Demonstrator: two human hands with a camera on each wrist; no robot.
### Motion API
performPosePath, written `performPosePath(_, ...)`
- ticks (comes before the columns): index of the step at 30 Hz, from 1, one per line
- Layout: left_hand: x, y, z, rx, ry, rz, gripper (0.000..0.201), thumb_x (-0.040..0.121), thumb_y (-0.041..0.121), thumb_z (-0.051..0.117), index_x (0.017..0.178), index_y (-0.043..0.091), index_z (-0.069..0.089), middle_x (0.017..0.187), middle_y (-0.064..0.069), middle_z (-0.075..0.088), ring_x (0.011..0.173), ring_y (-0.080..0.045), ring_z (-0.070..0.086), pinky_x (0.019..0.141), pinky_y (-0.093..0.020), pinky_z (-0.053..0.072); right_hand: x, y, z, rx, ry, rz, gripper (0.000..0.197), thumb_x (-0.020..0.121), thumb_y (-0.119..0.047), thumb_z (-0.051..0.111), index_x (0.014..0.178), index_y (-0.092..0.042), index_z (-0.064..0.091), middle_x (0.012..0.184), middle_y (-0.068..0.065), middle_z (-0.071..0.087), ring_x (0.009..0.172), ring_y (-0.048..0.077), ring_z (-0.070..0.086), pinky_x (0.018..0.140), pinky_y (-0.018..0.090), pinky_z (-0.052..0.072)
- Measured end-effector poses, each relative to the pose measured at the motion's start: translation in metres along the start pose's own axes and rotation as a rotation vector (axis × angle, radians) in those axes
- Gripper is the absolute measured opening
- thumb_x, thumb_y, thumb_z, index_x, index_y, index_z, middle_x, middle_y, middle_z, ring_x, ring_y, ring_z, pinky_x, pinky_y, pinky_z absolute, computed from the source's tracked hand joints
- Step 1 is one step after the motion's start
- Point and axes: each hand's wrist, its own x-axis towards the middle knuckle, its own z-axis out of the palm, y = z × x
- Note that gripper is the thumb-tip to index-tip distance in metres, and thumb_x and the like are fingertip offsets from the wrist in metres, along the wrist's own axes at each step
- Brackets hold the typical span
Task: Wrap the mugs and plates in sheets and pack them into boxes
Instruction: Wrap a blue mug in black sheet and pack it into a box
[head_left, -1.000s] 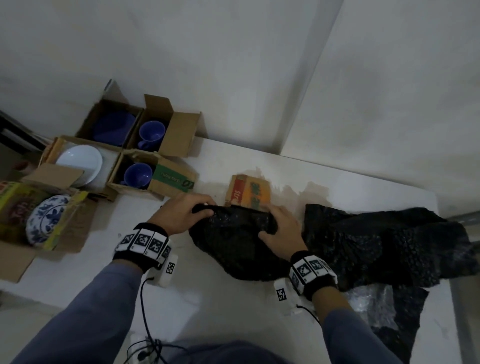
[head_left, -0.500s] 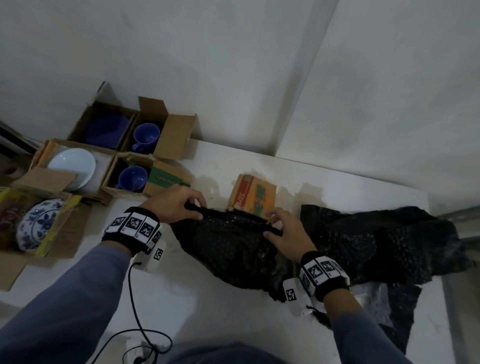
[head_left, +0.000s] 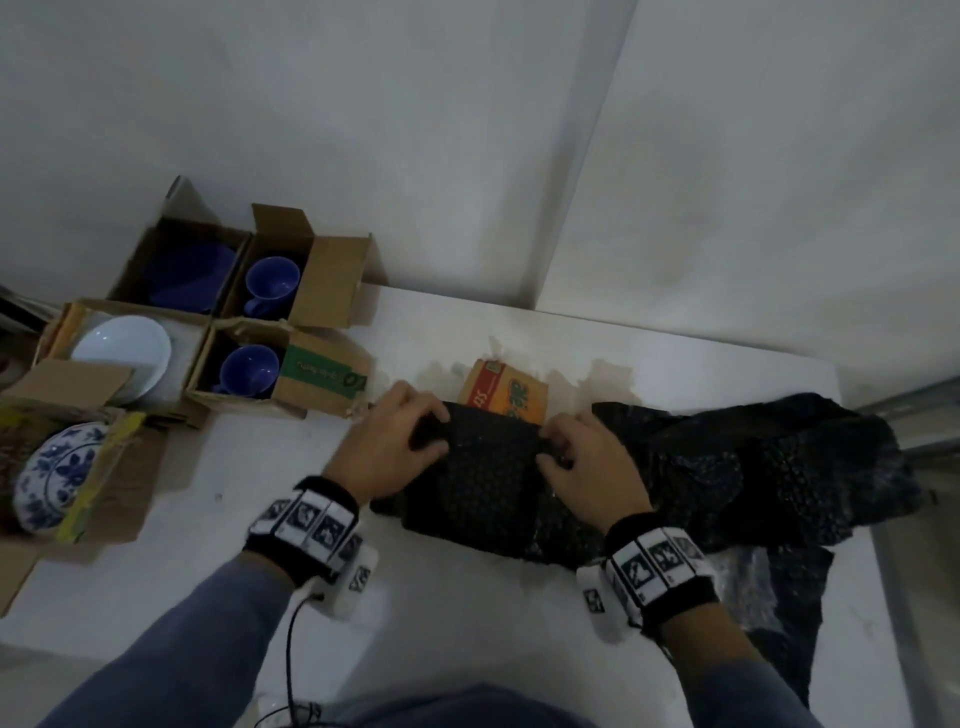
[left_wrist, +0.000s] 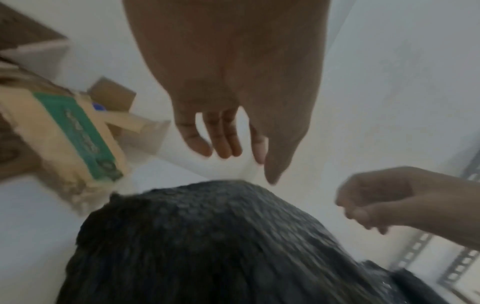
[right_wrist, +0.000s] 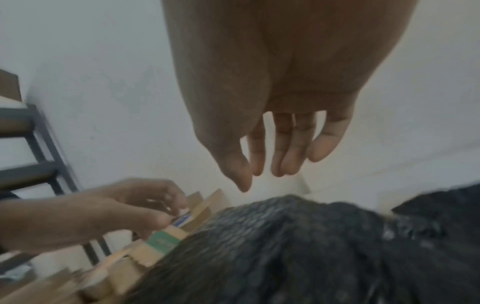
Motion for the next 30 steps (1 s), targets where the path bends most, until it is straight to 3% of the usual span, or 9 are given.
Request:
performPosePath(3, -0.023, 0.001, 0.034, 0.022, -0.121, 0.061, 0.041, 0.078, 0.034, 0.077, 0.114, 0.031, 0.056, 0.115, 0.008, 0.037, 0.104, -0.012, 0.046, 0.086, -0.034, 0.051, -0.02, -0.015, 0.028, -0.041, -0.204, -0.02, 0.045, 0.084, -0.041, 0.063, 0.125, -0.03, 0.049, 0.113, -0.005, 0.041, 0.1, 0.016, 0.052, 0.081, 0.03, 0.049)
performPosePath(6, -0.029, -0.005, 0.044, 0.08, -0.077, 0.116, 0.045, 0.074, 0.032, 0.079, 0.113, 0.026, 0.059, 0.118, 0.005, 0.039, 0.102, -0.014, 0.049, 0.075, -0.033, 0.055, -0.03, -0.016, 0.046, -0.11, -0.194, 0.04, 0.061, 0.083, -0.046, 0.059, 0.138, -0.026, 0.042, 0.119, 0.0, 0.042, 0.107, 0.022, 0.052, 0.083, 0.033, 0.049)
performPosePath(9, -0.026, -0.004, 0.032, 0.253, -0.031, 0.227, 0.042, 0.073, 0.031, 0.074, 0.114, 0.026, 0.062, 0.117, 0.006, 0.05, 0.105, -0.018, 0.051, 0.077, -0.032, 0.048, -0.029, -0.021, 0.045, -0.236, -0.095, 0.018, 0.061, 0.077, -0.047, 0.061, 0.131, -0.02, 0.052, 0.116, 0.004, 0.049, 0.106, 0.025, 0.054, 0.082, 0.037, 0.05)
performPosePath(12, -0.017, 0.0, 0.021, 0.366, -0.105, 0.321, 0.051, 0.07, 0.027, 0.072, 0.12, 0.028, 0.06, 0.123, 0.009, 0.055, 0.113, -0.016, 0.051, 0.083, -0.032, 0.042, -0.023, -0.031, 0.042, -0.355, 0.01, -0.006, 0.056, 0.071, -0.049, 0.066, 0.116, -0.016, 0.059, 0.11, 0.007, 0.053, 0.101, 0.028, 0.054, 0.08, 0.04, 0.048)
performPosePath(15, -0.003, 0.006, 0.02, 0.539, -0.189, 0.409, 0.068, 0.059, 0.036, 0.078, 0.123, 0.024, 0.061, 0.125, 0.004, 0.059, 0.114, -0.021, 0.053, 0.084, -0.038, 0.043, -0.02, -0.046, 0.042, -0.503, -0.066, 0.055, 0.063, 0.069, -0.049, 0.069, 0.117, -0.011, 0.055, 0.116, 0.011, 0.05, 0.107, 0.032, 0.049, 0.086, 0.044, 0.042)
performPosePath(19, 0.014, 0.012, 0.022, 0.735, -0.244, 0.478, 0.073, 0.047, 0.047, 0.079, 0.114, 0.02, 0.064, 0.106, 0.002, 0.065, 0.1, -0.024, 0.056, 0.077, -0.04, 0.036, -0.018, -0.056, 0.041, -0.548, -0.121, 0.148, 0.071, 0.071, -0.047, 0.068, 0.128, -0.011, 0.044, 0.127, 0.015, 0.042, 0.115, 0.036, 0.043, 0.096, 0.048, 0.037)
performPosePath(25, 0.025, 0.008, 0.032, 0.806, -0.319, 0.558, 0.071, 0.065, 0.046, 0.071, 0.126, 0.013, 0.055, 0.106, -0.002, 0.066, 0.099, -0.026, 0.058, 0.1, -0.043, 0.033, -0.013, -0.062, 0.046, -0.567, -0.235, 0.274, 0.085, 0.076, -0.052, 0.068, 0.144, -0.016, 0.031, 0.152, 0.023, 0.02, 0.134, 0.044, 0.027, 0.109, 0.059, 0.025)
performPosePath(27, 0.026, 0.008, 0.038, 0.812, -0.347, 0.566, 0.065, 0.07, 0.042, 0.066, 0.127, 0.011, 0.055, 0.104, -0.002, 0.067, 0.094, -0.026, 0.06, 0.106, -0.045, 0.03, -0.008, -0.065, 0.052, -0.575, -0.308, 0.336, 0.086, 0.078, -0.052, 0.066, 0.147, -0.017, 0.027, 0.156, 0.025, 0.012, 0.138, 0.046, 0.021, 0.108, 0.064, 0.021)
performPosePath(30, 0.03, 0.008, 0.045, 0.795, -0.359, 0.553, 0.058, 0.074, 0.04, 0.059, 0.125, 0.013, 0.054, 0.101, -0.001, 0.068, 0.092, -0.026, 0.062, 0.11, -0.05, 0.026, -0.002, -0.071, 0.066, -0.572, -0.33, 0.422, 0.087, 0.08, -0.045, 0.066, 0.148, -0.013, 0.024, 0.155, 0.026, 0.011, 0.138, 0.047, 0.019, 0.106, 0.069, 0.019)
